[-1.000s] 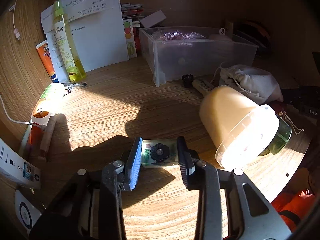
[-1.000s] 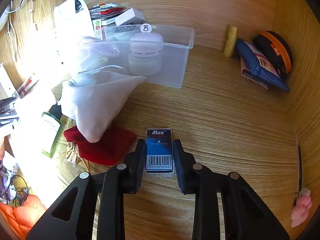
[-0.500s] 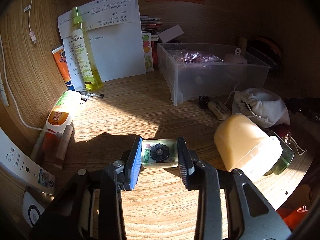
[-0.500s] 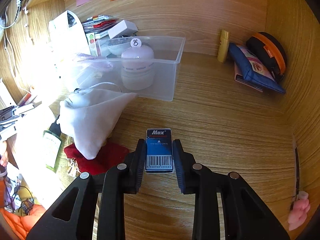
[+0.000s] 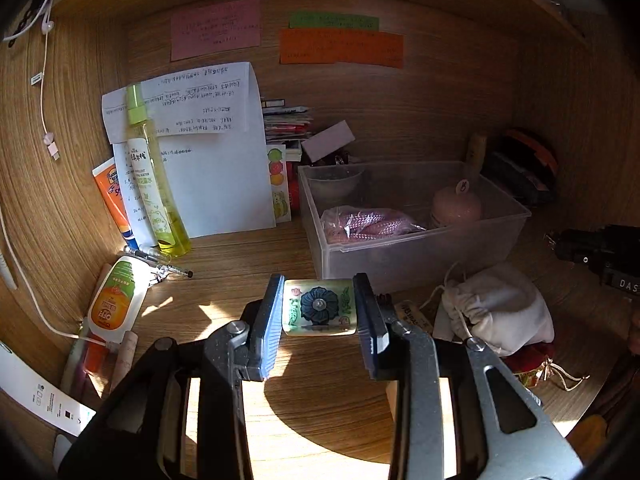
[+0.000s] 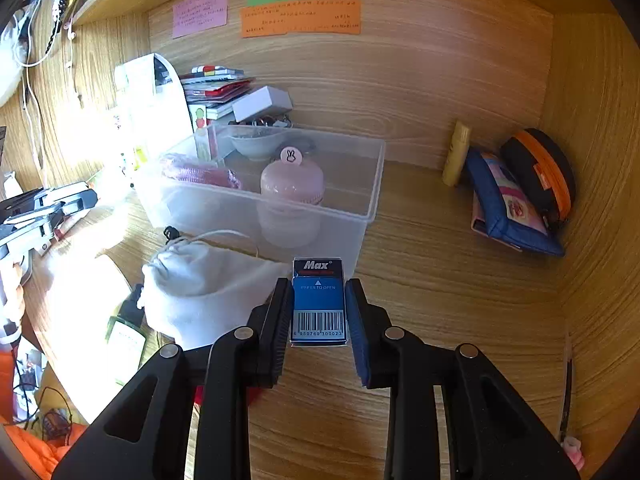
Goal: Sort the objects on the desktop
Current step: 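Carry the green card and Max box over the clear box and release both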
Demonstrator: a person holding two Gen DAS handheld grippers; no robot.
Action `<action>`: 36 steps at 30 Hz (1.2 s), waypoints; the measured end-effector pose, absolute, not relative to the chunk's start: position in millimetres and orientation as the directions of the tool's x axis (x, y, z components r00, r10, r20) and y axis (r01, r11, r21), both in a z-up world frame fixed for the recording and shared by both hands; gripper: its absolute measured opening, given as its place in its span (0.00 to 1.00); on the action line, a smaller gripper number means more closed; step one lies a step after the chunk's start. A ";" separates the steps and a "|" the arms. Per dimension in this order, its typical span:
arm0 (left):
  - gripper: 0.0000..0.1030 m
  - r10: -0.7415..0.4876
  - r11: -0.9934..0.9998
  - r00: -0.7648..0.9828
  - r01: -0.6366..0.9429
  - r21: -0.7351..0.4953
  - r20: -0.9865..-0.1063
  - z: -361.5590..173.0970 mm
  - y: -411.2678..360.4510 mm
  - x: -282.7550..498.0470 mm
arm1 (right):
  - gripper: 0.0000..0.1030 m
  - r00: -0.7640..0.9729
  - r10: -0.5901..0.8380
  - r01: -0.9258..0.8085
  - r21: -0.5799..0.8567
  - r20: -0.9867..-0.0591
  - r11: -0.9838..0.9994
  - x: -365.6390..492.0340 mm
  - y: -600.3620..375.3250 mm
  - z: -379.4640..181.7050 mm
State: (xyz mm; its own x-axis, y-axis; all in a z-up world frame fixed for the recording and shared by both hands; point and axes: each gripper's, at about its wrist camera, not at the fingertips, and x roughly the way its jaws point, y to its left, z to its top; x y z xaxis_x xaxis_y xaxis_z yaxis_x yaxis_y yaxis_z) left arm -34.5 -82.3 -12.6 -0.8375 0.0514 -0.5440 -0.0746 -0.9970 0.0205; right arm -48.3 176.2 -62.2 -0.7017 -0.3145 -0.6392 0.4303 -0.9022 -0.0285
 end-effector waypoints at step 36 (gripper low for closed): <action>0.33 0.245 -0.947 -0.758 -0.321 0.018 -0.605 4.8 -19.6 -136.4 | 0.24 -0.694 -0.366 0.457 0.012 -0.620 -0.889 -128.4 157.1 -39.2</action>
